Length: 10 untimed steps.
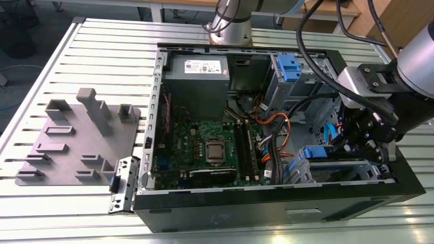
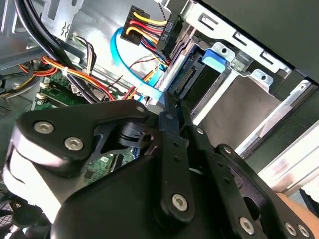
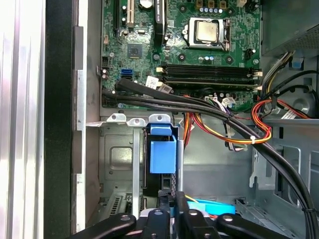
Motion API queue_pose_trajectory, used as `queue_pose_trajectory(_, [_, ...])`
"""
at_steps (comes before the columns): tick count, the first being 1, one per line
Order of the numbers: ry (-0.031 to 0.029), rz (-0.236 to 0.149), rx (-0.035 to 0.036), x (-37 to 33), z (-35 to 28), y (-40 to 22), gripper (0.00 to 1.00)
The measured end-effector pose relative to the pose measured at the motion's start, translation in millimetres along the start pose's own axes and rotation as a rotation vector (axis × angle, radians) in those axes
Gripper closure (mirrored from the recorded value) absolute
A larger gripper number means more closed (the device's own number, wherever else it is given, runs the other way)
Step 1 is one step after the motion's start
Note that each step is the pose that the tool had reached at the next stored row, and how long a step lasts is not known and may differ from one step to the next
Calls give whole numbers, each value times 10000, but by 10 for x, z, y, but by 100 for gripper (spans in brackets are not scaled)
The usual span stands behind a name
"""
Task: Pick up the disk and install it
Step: 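Insert the first disk wire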
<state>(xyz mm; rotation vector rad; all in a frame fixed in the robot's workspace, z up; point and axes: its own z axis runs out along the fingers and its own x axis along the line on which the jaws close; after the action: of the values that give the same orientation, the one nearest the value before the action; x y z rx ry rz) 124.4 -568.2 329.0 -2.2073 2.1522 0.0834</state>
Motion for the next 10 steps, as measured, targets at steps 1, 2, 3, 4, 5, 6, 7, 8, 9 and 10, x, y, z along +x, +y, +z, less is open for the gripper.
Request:
queue_pose_trajectory(1, [0,0,1,0,0,0,83])
queue_pose_trajectory(2, [1,0,0,0,0,0,77])
queue_pose_trajectory(3, [1,0,0,0,0,0,77])
queue_pose_trajectory(4, [2,0,0,0,0,0,71])
queue_pose_trajectory(5, [3,0,0,0,0,0,71])
queue_pose_trajectory(6, [6,0,0,0,-4,0,71])
queue_pose_trajectory(7, [7,0,0,-1,-16,0,71])
queue_pose_trajectory(8, [4,0,0,-3,-31,0,71])
queue_pose_trajectory(9, [3,0,0,-4,-53,0,71])
queue_pose_trajectory(10, [4,0,0,-6,-79,0,71])
